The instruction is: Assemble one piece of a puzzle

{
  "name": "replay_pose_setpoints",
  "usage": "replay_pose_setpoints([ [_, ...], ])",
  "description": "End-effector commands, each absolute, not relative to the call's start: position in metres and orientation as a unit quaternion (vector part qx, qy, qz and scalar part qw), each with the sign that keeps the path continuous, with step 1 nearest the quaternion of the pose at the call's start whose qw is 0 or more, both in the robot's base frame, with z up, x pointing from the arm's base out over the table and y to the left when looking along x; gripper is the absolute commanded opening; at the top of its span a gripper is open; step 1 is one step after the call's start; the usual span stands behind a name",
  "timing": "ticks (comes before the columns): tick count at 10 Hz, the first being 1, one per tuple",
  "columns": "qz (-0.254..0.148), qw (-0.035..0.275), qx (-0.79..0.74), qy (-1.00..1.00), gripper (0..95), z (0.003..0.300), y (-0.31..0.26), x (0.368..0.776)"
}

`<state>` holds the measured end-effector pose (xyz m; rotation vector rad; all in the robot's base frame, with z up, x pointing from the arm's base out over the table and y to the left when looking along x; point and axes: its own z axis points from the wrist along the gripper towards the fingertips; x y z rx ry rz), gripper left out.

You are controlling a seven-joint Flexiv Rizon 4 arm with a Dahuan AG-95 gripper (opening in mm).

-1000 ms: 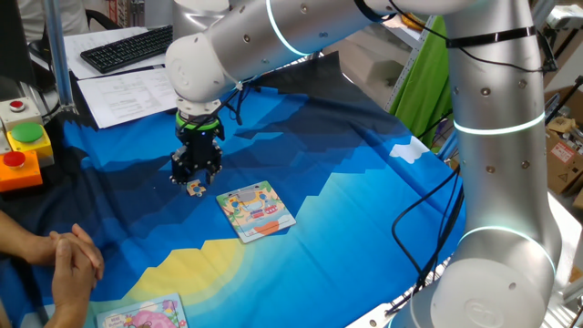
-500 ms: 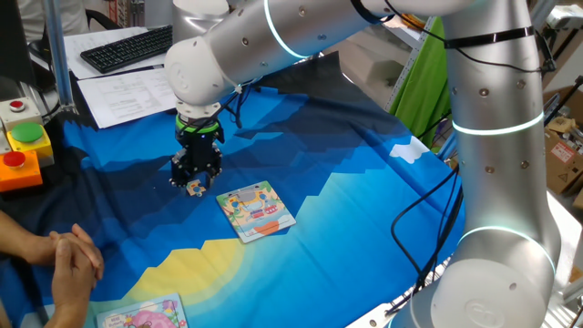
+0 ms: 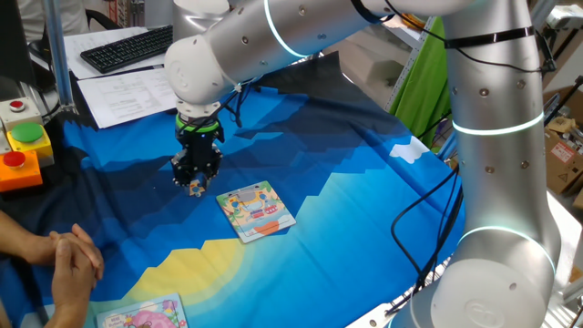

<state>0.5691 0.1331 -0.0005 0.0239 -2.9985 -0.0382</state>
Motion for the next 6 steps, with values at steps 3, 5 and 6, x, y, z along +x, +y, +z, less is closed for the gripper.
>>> replay_pose_setpoints([
  [3, -0.016, 0.076, 0.009, -0.997, 0.0, 0.0004, 0.1332, 0.5697],
  [5, -0.015, 0.081, 0.01, -0.997, 0.0, 0.004, 0.1323, 0.5705],
  [6, -0.015, 0.087, 0.009, -0.996, 0.0, 0.0075, 0.1314, 0.5715],
])
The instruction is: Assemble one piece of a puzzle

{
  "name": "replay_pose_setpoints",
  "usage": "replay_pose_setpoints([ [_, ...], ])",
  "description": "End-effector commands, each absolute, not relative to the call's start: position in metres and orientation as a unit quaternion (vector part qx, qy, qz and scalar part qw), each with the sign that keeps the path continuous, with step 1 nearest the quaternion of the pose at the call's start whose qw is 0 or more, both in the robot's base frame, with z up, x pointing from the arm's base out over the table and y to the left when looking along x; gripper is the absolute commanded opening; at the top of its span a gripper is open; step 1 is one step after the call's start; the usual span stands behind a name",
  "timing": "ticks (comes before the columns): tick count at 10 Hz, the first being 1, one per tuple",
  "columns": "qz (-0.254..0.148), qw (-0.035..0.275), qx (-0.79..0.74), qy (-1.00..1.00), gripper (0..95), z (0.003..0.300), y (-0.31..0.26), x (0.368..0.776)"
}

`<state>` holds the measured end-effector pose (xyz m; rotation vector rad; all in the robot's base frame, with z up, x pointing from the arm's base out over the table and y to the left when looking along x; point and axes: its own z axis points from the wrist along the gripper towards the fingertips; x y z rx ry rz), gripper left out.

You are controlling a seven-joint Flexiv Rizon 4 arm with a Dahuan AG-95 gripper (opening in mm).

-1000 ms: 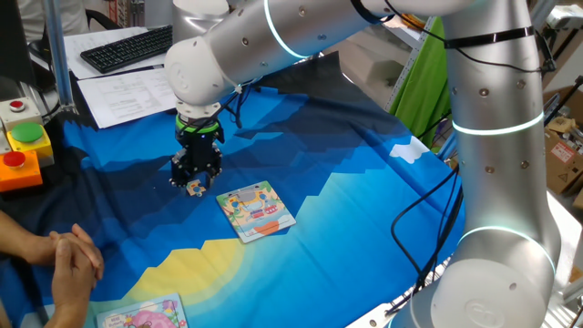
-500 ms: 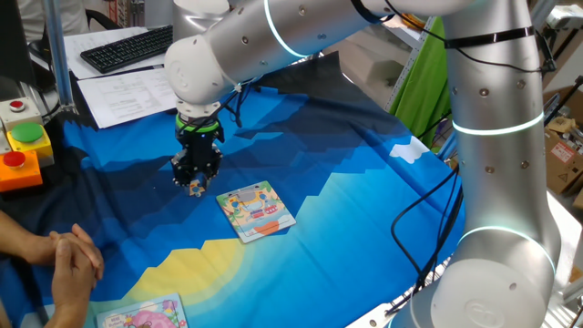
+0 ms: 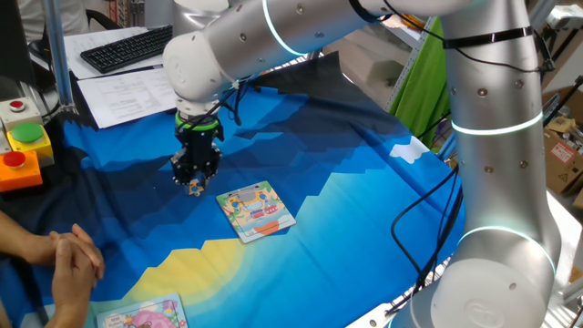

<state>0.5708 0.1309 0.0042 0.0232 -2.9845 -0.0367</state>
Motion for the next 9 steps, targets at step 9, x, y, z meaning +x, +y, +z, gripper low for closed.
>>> replay_pose_setpoints([
  [9, 0.006, 0.117, 0.015, -0.993, 0.0, 0.052, 0.104, 0.559],
])
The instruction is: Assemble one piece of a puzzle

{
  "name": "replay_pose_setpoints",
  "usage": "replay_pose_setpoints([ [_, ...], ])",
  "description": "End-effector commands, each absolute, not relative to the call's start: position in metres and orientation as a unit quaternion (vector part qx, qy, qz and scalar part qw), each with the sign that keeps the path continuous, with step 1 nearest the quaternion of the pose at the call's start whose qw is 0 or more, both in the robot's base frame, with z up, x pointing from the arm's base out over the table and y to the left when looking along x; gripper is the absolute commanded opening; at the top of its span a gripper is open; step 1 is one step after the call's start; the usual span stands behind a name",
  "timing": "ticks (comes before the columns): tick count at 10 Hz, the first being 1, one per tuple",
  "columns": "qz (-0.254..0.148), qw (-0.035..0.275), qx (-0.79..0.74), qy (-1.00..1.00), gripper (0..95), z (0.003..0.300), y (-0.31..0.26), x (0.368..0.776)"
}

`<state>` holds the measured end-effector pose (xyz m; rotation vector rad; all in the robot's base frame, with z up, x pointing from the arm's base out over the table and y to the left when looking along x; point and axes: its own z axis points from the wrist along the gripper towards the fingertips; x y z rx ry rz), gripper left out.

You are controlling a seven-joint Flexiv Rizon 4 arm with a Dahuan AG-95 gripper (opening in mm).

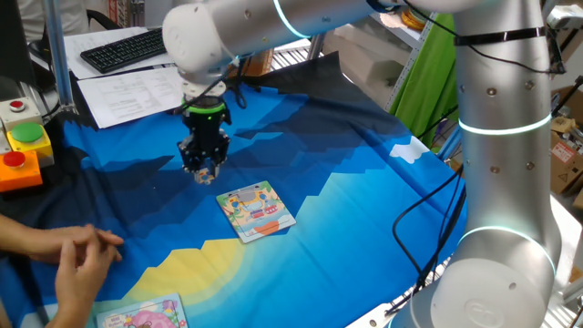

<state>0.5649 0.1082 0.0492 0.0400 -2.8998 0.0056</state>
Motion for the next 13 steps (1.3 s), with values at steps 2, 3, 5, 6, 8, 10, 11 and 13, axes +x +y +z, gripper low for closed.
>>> replay_pose_setpoints([
  [2, 0.007, 0.117, 0.015, -0.993, 0.0, 0.054, 0.098, 0.549],
  [3, 0.009, 0.116, 0.015, -0.993, 0.0, 0.056, 0.093, 0.541],
  [5, 0.008, 0.118, 0.018, -0.993, 0.0, 0.06, 0.085, 0.532],
  [6, 0.008, 0.118, 0.019, -0.993, 0.0, 0.062, 0.082, 0.529],
  [8, 0.008, 0.122, 0.02, -0.992, 0.0, 0.067, 0.078, 0.526],
  [10, 0.008, 0.127, 0.019, -0.992, 0.0, 0.07, 0.075, 0.521],
  [11, 0.008, 0.128, 0.018, -0.992, 0.0, 0.071, 0.075, 0.52],
  [13, 0.008, 0.129, 0.017, -0.991, 0.0, 0.07, 0.073, 0.519],
])
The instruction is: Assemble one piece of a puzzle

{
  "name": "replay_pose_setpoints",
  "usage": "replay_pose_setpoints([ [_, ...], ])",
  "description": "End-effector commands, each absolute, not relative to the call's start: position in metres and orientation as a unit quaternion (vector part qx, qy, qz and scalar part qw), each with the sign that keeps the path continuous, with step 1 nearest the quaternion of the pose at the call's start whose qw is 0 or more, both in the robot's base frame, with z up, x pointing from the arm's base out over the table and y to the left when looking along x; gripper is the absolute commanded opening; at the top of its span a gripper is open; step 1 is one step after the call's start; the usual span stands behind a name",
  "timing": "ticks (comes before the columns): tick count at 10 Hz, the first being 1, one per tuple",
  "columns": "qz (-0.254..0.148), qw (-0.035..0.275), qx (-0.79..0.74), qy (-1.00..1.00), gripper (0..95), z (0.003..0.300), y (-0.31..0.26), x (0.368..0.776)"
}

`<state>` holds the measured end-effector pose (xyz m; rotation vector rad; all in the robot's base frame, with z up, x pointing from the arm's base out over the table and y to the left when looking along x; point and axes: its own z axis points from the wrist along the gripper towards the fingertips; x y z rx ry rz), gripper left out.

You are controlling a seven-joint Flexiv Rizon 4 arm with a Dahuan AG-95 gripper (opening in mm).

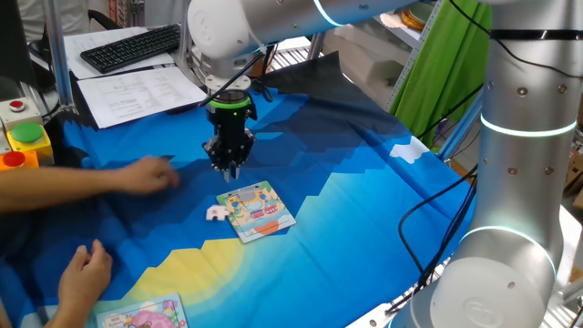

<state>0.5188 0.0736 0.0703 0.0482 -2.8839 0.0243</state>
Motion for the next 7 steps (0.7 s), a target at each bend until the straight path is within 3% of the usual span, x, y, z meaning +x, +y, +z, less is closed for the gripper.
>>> replay_pose_setpoints([
  [1, 0.007, 0.128, 0.017, -0.992, 0.0, 0.0704, 0.0727, 0.5194],
  [7, -0.002, 0.129, 0.008, -0.992, 0.0, 0.0724, 0.0717, 0.5192],
])
